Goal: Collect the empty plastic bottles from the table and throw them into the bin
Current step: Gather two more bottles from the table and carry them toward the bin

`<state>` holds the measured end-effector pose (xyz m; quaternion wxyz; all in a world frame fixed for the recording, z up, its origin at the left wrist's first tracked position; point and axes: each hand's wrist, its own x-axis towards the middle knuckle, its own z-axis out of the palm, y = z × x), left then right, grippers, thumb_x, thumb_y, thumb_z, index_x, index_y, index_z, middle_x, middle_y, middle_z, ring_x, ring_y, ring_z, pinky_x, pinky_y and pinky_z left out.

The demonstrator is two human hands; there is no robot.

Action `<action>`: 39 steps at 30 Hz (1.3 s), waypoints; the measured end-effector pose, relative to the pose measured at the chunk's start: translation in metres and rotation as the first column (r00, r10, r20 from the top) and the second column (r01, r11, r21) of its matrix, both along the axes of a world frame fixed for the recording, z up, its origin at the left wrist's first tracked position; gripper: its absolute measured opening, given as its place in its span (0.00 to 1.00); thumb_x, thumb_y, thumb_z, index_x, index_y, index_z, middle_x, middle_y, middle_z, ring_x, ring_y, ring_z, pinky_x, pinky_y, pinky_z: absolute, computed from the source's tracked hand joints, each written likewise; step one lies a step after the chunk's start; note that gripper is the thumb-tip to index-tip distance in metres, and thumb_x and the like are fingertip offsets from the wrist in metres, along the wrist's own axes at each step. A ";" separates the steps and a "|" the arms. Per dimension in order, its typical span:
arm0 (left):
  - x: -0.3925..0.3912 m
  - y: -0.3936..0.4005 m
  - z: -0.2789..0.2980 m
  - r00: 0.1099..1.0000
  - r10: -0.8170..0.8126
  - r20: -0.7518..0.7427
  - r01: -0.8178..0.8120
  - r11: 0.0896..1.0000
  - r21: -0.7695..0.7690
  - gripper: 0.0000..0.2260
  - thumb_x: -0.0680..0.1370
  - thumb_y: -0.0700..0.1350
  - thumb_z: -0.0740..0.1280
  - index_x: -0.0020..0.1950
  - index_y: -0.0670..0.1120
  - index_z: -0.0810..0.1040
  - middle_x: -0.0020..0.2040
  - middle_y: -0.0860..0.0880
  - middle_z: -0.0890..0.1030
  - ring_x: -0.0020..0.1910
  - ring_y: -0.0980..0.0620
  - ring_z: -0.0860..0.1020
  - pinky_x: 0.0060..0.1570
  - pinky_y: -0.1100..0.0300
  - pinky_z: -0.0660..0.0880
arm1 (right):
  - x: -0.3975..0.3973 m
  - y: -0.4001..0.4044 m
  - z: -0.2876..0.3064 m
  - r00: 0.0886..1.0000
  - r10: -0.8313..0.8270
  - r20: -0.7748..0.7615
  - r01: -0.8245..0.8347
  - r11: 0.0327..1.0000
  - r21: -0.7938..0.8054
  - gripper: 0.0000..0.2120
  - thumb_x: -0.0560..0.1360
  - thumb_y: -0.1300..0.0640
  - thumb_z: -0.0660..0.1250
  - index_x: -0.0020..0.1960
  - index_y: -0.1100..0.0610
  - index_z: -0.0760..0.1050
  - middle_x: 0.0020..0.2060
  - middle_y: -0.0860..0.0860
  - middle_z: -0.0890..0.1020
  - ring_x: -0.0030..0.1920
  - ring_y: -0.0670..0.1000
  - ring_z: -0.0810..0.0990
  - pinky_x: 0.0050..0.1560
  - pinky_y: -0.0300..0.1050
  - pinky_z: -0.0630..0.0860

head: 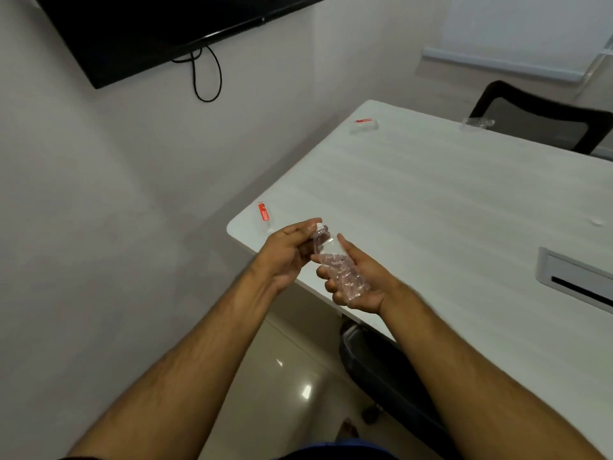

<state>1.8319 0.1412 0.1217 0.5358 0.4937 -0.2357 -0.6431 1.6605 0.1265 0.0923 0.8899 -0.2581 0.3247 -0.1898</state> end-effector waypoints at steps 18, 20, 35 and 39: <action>0.118 -0.150 -0.075 0.976 -0.011 0.219 -0.026 0.986 0.166 0.11 0.80 0.43 0.68 0.59 0.39 0.82 0.50 0.43 0.86 0.47 0.49 0.84 0.57 0.54 0.80 | 0.142 -0.112 -0.046 0.866 -0.249 -0.434 0.217 0.968 -0.122 0.26 0.79 0.34 0.58 0.56 0.54 0.80 0.44 0.53 0.85 0.39 0.50 0.83 0.41 0.47 0.83; 0.149 -0.178 -0.100 0.790 -0.015 0.613 -0.074 0.990 0.119 0.09 0.80 0.40 0.66 0.59 0.41 0.82 0.55 0.45 0.84 0.50 0.49 0.83 0.58 0.53 0.79 | 0.171 -0.133 -0.059 0.741 -0.341 -0.578 0.280 0.940 -0.195 0.23 0.80 0.36 0.58 0.54 0.54 0.79 0.45 0.53 0.85 0.42 0.52 0.84 0.52 0.54 0.83; 0.196 -0.247 -0.159 -0.388 -0.176 0.905 0.569 0.727 0.385 0.21 0.74 0.56 0.71 0.60 0.47 0.74 0.53 0.47 0.81 0.50 0.46 0.81 0.56 0.52 0.77 | 0.206 -0.152 -0.111 0.384 -0.594 -0.707 0.655 0.715 -0.245 0.14 0.81 0.44 0.63 0.60 0.51 0.75 0.56 0.54 0.83 0.53 0.56 0.84 0.53 0.53 0.83; 0.138 -0.220 -0.131 0.165 -0.479 0.862 0.604 0.740 0.295 0.23 0.71 0.55 0.75 0.57 0.48 0.68 0.50 0.49 0.77 0.44 0.50 0.79 0.41 0.59 0.77 | 0.155 -0.120 -0.087 0.215 -0.704 -0.677 0.755 0.560 -0.342 0.22 0.79 0.43 0.66 0.69 0.52 0.72 0.59 0.53 0.82 0.55 0.54 0.83 0.54 0.54 0.83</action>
